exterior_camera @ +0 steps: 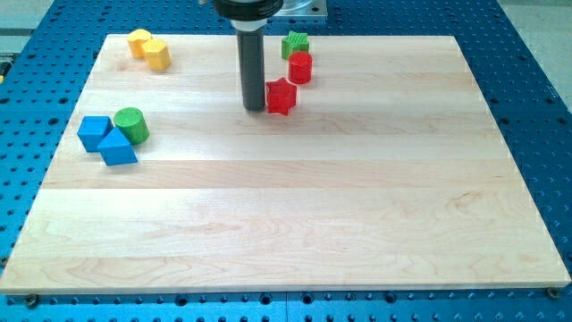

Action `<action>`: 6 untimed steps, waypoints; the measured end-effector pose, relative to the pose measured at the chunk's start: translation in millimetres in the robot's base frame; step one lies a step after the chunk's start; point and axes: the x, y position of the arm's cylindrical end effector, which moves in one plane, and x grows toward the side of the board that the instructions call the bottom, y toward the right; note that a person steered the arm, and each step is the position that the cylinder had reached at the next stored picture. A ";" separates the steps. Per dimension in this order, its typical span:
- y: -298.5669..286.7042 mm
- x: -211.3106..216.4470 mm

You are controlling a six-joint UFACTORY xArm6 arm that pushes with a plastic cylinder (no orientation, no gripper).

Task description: Slightly move the red circle to the left

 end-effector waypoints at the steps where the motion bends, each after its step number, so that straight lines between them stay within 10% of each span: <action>1: 37.0 29.9; 4: 170.0 -31.6; 6: 124.6 -83.1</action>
